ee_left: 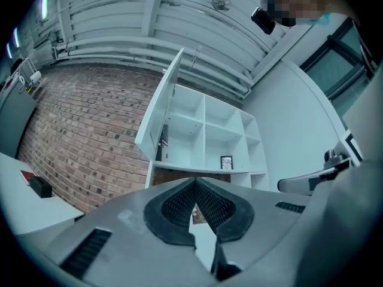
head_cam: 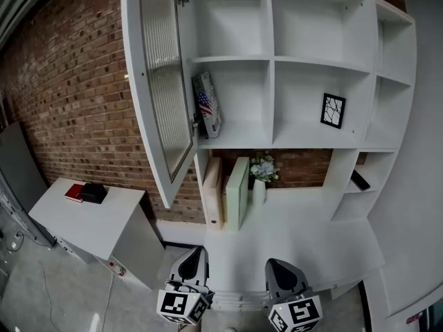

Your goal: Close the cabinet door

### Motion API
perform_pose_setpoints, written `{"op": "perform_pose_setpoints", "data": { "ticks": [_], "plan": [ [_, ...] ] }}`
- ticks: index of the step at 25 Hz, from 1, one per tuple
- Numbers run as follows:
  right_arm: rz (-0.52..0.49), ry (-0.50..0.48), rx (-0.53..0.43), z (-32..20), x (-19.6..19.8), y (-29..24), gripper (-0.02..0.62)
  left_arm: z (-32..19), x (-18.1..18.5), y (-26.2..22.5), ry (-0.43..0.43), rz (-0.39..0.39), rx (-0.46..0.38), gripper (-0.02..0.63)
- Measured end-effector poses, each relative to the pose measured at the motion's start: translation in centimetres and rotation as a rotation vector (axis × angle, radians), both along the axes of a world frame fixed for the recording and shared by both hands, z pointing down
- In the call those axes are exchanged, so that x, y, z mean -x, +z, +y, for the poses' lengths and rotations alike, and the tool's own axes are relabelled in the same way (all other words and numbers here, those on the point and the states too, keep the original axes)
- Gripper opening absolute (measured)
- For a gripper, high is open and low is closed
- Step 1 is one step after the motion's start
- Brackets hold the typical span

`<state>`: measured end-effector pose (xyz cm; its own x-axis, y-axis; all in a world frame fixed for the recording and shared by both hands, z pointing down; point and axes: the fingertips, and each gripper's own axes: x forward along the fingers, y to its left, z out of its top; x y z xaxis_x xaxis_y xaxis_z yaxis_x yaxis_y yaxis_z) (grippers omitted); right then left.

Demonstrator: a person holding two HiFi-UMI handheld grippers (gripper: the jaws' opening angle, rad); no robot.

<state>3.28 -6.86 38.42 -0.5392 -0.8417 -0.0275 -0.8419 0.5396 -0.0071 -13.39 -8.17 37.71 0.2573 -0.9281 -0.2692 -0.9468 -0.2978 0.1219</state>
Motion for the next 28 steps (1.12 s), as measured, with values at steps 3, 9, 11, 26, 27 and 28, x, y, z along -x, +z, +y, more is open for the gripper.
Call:
{"op": "perform_pose_setpoints", "data": {
  "ticks": [3,9,11,26,27,28],
  "plan": [
    [0.02,-0.002,0.003,-5.1,2.0,-0.1,0.002,-4.8,2.0,-0.4,-0.009,0.018,-0.012,0.011],
    [0.004,0.024,0.01,-11.2,4.2,0.3,0.002,-11.2,4.2,-0.1,-0.019,0.027,-0.035,0.011],
    [0.003,0.038,0.023,-12.2,4.3,0.7,0.002,-12.6,4.5,-0.5,-0.022,0.047,-0.05,0.011],
    [0.001,0.07,0.078,-16.6,2.4,2.3,0.002,-15.1,7.0,-2.2,-0.11,0.113,-0.127,0.012],
    [-0.002,0.061,0.077,-16.6,2.6,2.2,0.002,-14.9,7.5,-2.3,-0.126,0.12,-0.131,0.014],
    [-0.003,0.054,0.076,-16.7,2.8,2.1,0.002,-14.8,7.9,-2.4,-0.138,0.125,-0.132,0.014]
  ]
}}
